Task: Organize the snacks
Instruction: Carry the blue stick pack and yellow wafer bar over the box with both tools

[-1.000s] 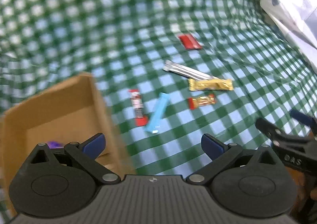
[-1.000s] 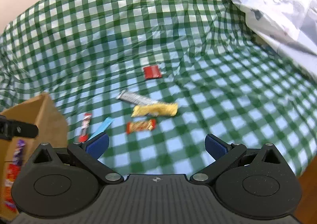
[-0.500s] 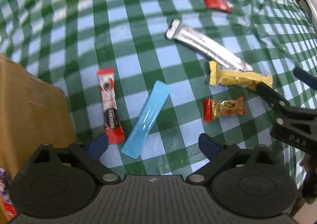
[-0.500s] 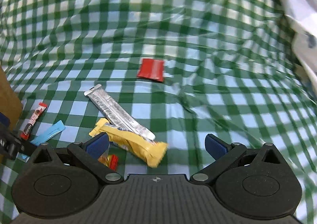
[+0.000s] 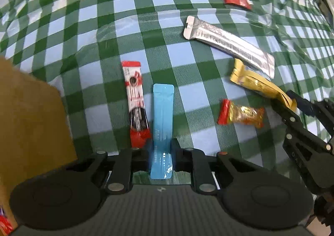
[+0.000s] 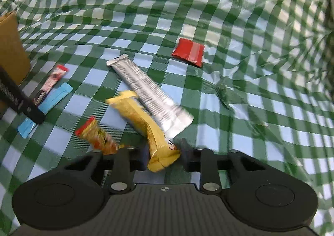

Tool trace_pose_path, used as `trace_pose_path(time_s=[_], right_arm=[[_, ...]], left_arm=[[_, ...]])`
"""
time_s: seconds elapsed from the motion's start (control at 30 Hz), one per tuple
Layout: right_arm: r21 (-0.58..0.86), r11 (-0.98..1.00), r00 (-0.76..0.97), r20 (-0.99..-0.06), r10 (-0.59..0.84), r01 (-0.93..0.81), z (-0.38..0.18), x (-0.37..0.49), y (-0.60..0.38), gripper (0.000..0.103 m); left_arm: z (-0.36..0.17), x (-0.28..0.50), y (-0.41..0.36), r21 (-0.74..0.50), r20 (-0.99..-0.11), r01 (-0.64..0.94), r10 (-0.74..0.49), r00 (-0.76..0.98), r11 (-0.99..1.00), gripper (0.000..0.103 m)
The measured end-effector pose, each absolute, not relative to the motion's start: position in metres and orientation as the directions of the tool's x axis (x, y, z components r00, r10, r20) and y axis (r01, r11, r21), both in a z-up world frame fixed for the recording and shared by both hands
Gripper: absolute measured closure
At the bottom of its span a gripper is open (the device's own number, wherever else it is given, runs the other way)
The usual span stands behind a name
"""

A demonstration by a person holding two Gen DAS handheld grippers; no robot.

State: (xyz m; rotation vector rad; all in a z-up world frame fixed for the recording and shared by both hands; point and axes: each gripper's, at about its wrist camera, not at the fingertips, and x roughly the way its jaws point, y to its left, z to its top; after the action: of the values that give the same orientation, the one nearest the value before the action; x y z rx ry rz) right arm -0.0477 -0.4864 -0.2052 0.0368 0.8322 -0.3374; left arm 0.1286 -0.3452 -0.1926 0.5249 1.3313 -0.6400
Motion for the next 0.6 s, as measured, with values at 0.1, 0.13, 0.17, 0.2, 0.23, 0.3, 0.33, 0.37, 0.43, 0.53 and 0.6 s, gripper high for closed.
trace_pose_path(time_s=[0.1, 0.13, 0.17, 0.2, 0.23, 0.3, 0.33, 0.37, 0.43, 0.53, 0.6], right_arm=[[-0.078, 0.927, 0.627, -0.715, -0.308, 0.367, -0.199, -0.070, -0.483, 0.073], [-0.062, 0.918, 0.628, -0.711, -0.316, 0.392, -0.196, -0.078, -0.481, 0.073], [-0.055, 0.910, 0.628, -0.707, -0.326, 0.410, -0.193, -0.085, -0.480, 0.073], [-0.046, 0.901, 0.630, -0.699, -0.337, 0.431, -0.190, -0.091, -0.478, 0.073], [-0.033, 0.892, 0.634, -0.692, -0.347, 0.452, -0.187, -0.097, -0.475, 0.074], [0.000, 0.872, 0.643, -0.675, -0.362, 0.490, -0.179, -0.110, -0.470, 0.074], [0.016, 0.861, 0.646, -0.669, -0.368, 0.508, -0.174, -0.116, -0.466, 0.074], [0.034, 0.852, 0.650, -0.663, -0.373, 0.523, -0.169, -0.121, -0.463, 0.074], [0.065, 0.834, 0.656, -0.653, -0.379, 0.547, -0.159, -0.130, -0.452, 0.074], [0.120, 0.815, 0.673, -0.638, -0.375, 0.567, -0.139, -0.143, -0.431, 0.074], [0.153, 0.811, 0.689, -0.629, -0.360, 0.564, -0.127, -0.149, -0.413, 0.074]], left_arm=[[-0.181, 0.112, -0.327, -0.021, -0.980, 0.697, -0.152, 0.126, 0.716, 0.085], [-0.177, 0.106, -0.322, -0.025, -0.979, 0.697, -0.160, 0.129, 0.717, 0.085], [-0.171, 0.096, -0.319, -0.030, -0.976, 0.698, -0.171, 0.134, 0.716, 0.085], [-0.164, 0.088, -0.313, -0.039, -0.973, 0.701, -0.187, 0.137, 0.713, 0.085], [-0.156, 0.080, -0.307, -0.047, -0.969, 0.703, -0.204, 0.141, 0.709, 0.085], [-0.139, 0.062, -0.297, -0.055, -0.958, 0.714, -0.238, 0.158, 0.697, 0.085], [-0.129, 0.053, -0.292, -0.056, -0.951, 0.720, -0.257, 0.172, 0.691, 0.085], [-0.121, 0.046, -0.287, -0.058, -0.945, 0.725, -0.272, 0.183, 0.687, 0.085], [-0.100, 0.031, -0.272, -0.070, -0.931, 0.728, -0.307, 0.199, 0.682, 0.085], [-0.073, 0.014, -0.246, -0.076, -0.904, 0.730, -0.357, 0.237, 0.679, 0.085], [-0.058, 0.008, -0.226, -0.081, -0.890, 0.725, -0.378, 0.257, 0.684, 0.085]])
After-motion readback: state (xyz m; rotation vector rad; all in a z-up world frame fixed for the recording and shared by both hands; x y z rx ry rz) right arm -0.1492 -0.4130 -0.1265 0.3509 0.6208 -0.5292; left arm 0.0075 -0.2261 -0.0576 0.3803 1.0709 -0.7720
